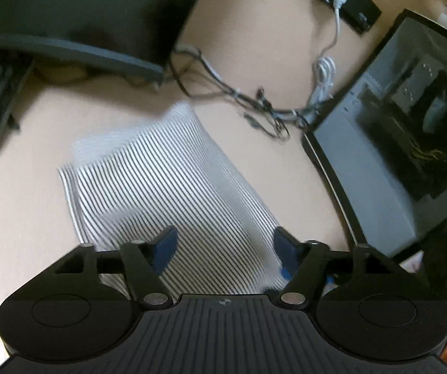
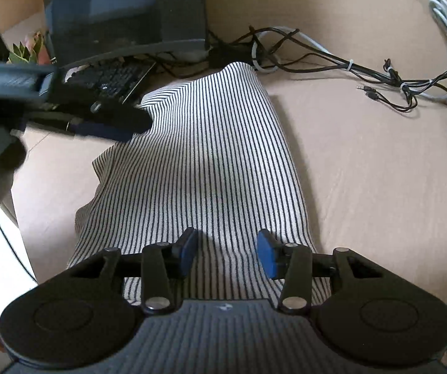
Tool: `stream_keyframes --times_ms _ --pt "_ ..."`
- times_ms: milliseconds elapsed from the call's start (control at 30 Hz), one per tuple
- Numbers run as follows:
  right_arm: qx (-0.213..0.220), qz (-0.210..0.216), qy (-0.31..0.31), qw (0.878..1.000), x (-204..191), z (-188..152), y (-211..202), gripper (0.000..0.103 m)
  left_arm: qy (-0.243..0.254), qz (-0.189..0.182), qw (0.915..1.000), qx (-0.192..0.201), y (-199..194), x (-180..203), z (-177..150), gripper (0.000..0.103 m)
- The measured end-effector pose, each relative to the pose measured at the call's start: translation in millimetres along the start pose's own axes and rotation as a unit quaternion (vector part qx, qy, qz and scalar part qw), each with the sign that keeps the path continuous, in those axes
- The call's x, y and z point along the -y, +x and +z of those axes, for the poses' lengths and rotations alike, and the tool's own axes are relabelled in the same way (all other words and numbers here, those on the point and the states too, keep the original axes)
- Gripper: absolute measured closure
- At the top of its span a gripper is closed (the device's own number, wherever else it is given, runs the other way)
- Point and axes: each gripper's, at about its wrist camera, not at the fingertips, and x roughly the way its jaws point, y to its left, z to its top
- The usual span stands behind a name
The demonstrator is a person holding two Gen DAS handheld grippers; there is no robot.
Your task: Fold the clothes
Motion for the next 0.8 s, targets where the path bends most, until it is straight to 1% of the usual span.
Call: stream_keyframes --times_ms 33,67,133,167,233,267,300,333,367,400,467,500,533,567,633,700,800 --pt "0.001 0.001 0.001 1.0 -1.1 -0.4 -0.4 0.06 0.001 -0.001 1.0 -0.006 1.4 2.0 -4.1 0.022" --pt "0.002 0.002 0.0 1.0 -0.8 -1.9 -1.9 0.06 0.007 0.01 0.9998 -0.014 5.8 3.9 -7.3 0.022" --pt "0.003 0.003 -0.004 1.0 -2.2 -5.2 -4.9 0.06 0.031 0.058 0.9973 -0.033 18.4 2.7 -14.5 0.024" --pt "0.003 0.001 -0.007 1.0 -3.9 -7.0 -6.4 0.06 0.043 0.066 0.9964 -0.032 19.7 2.0 -16.3 0.03" --pt "-0.001 -0.003 -0.026 1.0 -12.1 -9.9 -8.2 0.059 0.066 0.083 0.9938 -0.032 22.4 0.8 -19.9 0.031" --pt "-0.006 -0.013 -0.048 0.999 -17.5 -8.1 -11.2 0.057 0.076 0.091 0.9925 -0.031 23.3 0.1 -21.4 0.031" --pt "-0.011 -0.022 -0.07 0.997 -22.9 -6.3 -14.2 0.053 0.074 0.088 0.993 -0.028 20.4 -0.7 -19.6 0.031" --pt "-0.016 -0.032 -0.092 0.995 -28.3 -4.5 -17.3 0.051 0.071 0.084 0.9936 -0.024 17.2 -1.7 -17.9 0.031" --pt "-0.015 -0.029 -0.11 0.993 -33.1 -1.8 -26.4 0.051 0.063 0.081 0.9945 -0.02 11.6 -4.9 -16.6 0.03" --pt "-0.014 -0.027 -0.128 0.991 -37.9 0.7 -35.4 0.051 0.056 0.079 0.9952 -0.015 5.9 -8.1 -15.3 0.024" --pt "-0.008 -0.017 -0.207 0.978 -54.8 -1.6 -55.7 0.049 0.052 0.093 0.9942 0.0 -4.8 -12.6 -14.5 0.016" --pt "-0.008 -0.021 -0.26 0.965 -64.6 -8.4 -61.4 0.047 0.05 0.101 0.9936 0.007 -9.6 -14.7 -13.8 0.016" --pt "-0.008 -0.025 -0.312 0.95 -74.4 -15.1 -67.1 0.047 0.045 0.109 0.993 0.011 -9.2 -14.7 -10.7 0.016" --pt "-0.017 -0.024 -0.352 0.936 -81.4 -23.4 -68.3 0.047 0.037 0.113 0.9928 0.013 -13.9 -18.6 -11.0 0.016" --pt "-0.037 -0.014 -0.401 0.915 -91.4 -38.7 -67.5 0.047 0.029 0.12 0.9922 0.016 -19.2 -22.6 -11.5 0.015" --pt "-0.046 -0.019 -0.431 0.901 -98.8 -50.5 -62.7 0.047 0.026 0.125 0.9916 0.021 -23.7 -24.5 -12.5 0.014" --pt "-0.06 -0.021 -0.472 0.88 -108.1 -64.9 -53.8 0.047 0.023 0.118 0.9923 0.027 -30.2 -25.1 -14.0 0.01"
